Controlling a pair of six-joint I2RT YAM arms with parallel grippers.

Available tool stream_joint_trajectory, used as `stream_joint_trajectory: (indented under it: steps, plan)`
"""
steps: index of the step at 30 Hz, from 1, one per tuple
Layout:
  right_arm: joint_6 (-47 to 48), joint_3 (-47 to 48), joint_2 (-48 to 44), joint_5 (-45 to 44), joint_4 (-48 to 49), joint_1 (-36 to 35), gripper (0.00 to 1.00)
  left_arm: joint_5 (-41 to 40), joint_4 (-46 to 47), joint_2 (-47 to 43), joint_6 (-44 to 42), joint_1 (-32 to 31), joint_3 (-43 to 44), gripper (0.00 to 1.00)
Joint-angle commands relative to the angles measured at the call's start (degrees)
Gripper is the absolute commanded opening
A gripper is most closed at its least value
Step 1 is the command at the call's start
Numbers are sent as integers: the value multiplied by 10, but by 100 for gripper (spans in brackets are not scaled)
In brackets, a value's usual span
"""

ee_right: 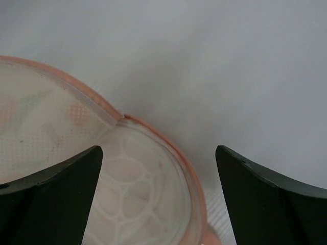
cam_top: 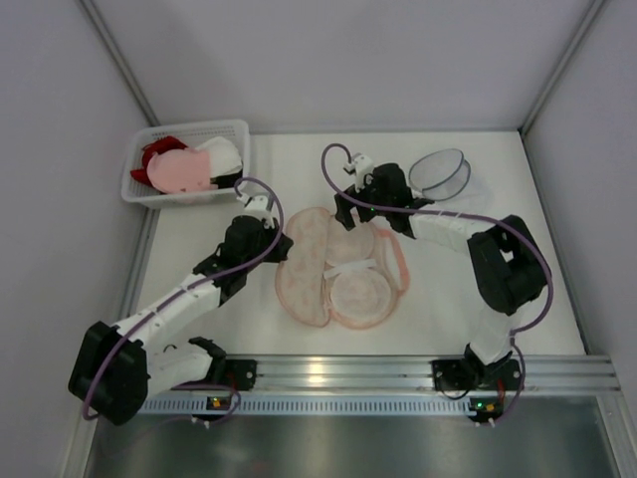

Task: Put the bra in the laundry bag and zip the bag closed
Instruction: Pick up the laundry bag at the center of the board.

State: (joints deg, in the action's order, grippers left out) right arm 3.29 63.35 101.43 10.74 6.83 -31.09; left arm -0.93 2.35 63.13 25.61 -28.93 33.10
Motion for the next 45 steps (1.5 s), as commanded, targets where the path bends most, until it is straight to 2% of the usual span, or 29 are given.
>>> stream_joint_trajectory:
  steps: [1,3,5,8,15,24,26,27,29,30,31,34,38,41,42,43,44,45]
  plan:
    - [16,56,33,108,19,20,93,37,12,-13,-14,1,33,0]
    - [18,55,38,156,22,30,91,56,6,-18,-8,1,48,0]
    - [35,49,34,165,20,31,90,67,6,-22,-2,0,64,0]
    - [53,59,40,154,-13,31,86,67,6,-28,1,0,74,0]
    - [51,56,74,148,-25,38,83,46,2,-20,-32,1,86,0]
    - [39,53,103,143,-27,46,81,92,22,-10,-65,0,86,0]
    - [31,50,110,150,-27,51,70,84,22,-13,-71,0,86,0]
    - [23,50,110,149,-30,54,55,72,22,-13,-71,0,86,0]
    - [9,45,100,143,-40,59,37,59,22,-9,-67,1,86,0]
    - [-4,42,90,134,-53,62,24,50,22,-7,-64,1,85,0]
    - [-8,33,64,128,-61,64,17,48,22,-4,-54,0,85,0]
    - [-26,19,13,88,-106,65,1,51,22,5,-30,0,80,0]
    - [-62,4,-97,39,-143,66,0,150,35,22,-28,0,79,0]
    - [-63,-11,-173,-4,-162,59,0,149,19,16,-22,0,93,8]
    - [-48,-14,-193,-23,-167,48,0,135,7,12,-21,0,105,19]
    - [-38,-13,-228,-37,-173,41,0,106,-5,0,-23,0,114,24]
    - [-18,-11,-244,-63,-188,36,0,101,-17,-7,-28,0,122,34]
    - [11,-9,-260,-72,-193,23,0,95,-42,-13,-39,-1,144,54]
